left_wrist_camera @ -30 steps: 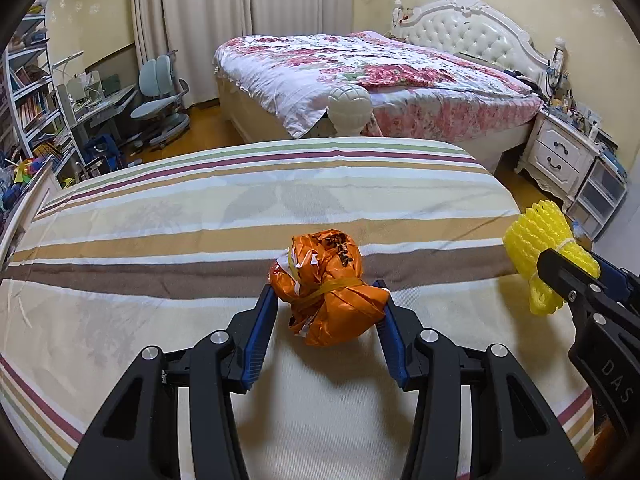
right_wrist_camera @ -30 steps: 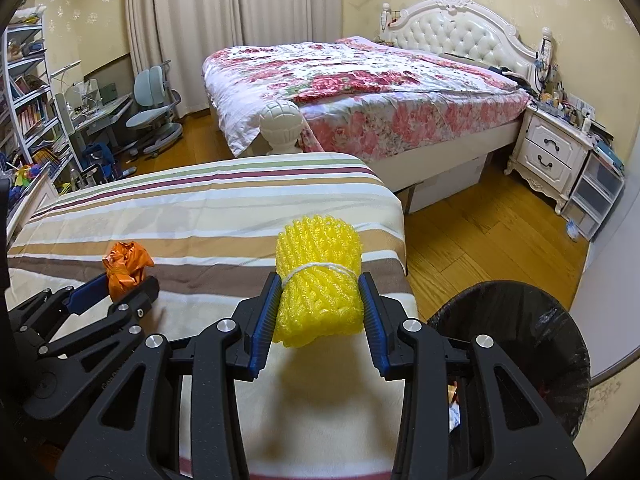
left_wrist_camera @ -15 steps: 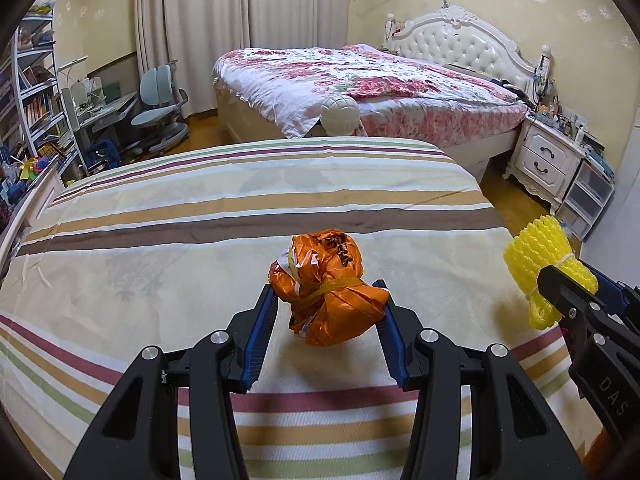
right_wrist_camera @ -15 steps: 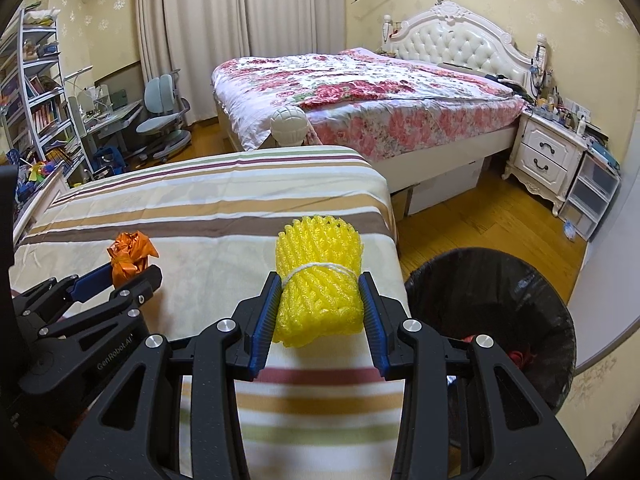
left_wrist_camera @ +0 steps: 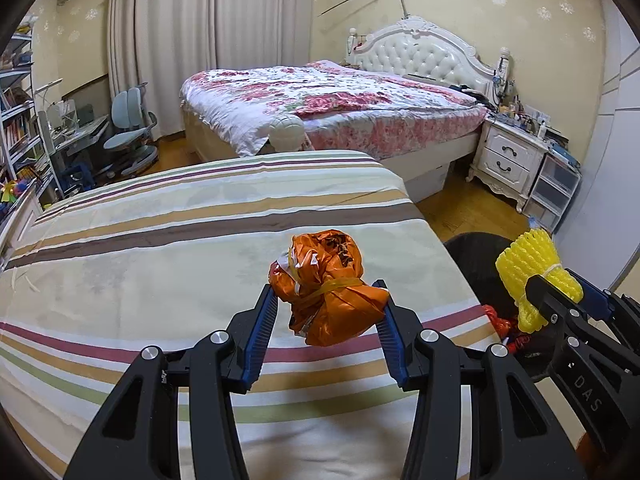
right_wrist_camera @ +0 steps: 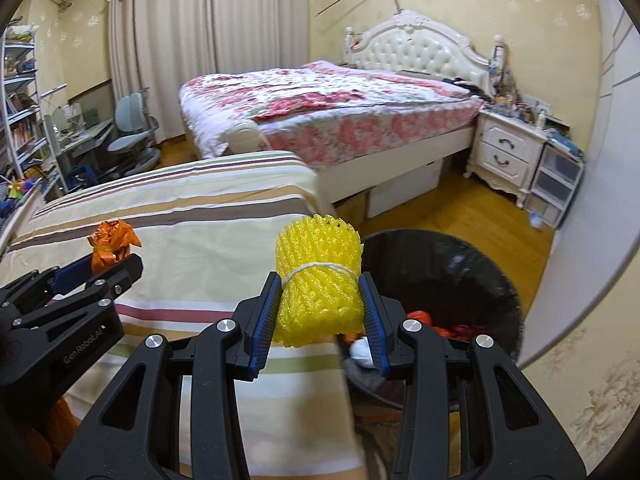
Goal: Collect trash
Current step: 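Carry the orange bag and yellow net roll in both tools over the black bin, then open both tools to drop the orange bag and yellow net roll into the bin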
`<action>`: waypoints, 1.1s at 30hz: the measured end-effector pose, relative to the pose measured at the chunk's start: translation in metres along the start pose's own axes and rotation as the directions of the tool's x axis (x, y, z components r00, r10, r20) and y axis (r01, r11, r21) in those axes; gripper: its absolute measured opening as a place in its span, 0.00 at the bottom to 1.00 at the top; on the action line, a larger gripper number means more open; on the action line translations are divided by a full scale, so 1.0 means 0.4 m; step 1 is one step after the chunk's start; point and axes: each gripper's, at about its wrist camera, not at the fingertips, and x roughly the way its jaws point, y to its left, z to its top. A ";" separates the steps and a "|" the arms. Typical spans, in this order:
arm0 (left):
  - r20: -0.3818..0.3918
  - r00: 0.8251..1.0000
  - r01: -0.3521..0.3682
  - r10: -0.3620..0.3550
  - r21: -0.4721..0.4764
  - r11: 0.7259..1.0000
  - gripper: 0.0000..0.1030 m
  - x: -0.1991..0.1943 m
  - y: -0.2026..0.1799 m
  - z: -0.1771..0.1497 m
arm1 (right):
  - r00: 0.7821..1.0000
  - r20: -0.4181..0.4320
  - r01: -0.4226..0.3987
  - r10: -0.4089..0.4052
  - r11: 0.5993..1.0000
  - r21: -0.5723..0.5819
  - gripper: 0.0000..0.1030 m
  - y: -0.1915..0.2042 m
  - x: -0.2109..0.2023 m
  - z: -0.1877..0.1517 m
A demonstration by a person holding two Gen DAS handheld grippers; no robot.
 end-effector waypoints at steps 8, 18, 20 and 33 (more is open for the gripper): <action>0.030 0.997 0.073 -0.076 0.075 0.995 0.47 0.017 -0.120 0.013 | 0.996 0.010 0.091 -0.092 0.993 0.074 0.38 -0.122 0.004 -0.008; 0.032 0.992 0.115 -0.122 0.159 0.981 0.47 0.070 -0.244 0.040 | 0.987 -0.002 0.157 -0.158 0.980 0.124 0.38 -0.227 0.036 -0.003; 0.027 0.993 0.113 -0.119 0.171 0.979 0.47 0.087 -0.258 0.044 | 0.987 0.000 0.161 -0.163 0.979 0.127 0.38 -0.239 0.046 -0.001; 0.019 0.994 0.099 -0.105 0.212 0.972 0.48 0.150 -0.323 0.078 | 0.987 -0.024 0.162 -0.160 0.973 0.164 0.39 -0.297 0.107 0.018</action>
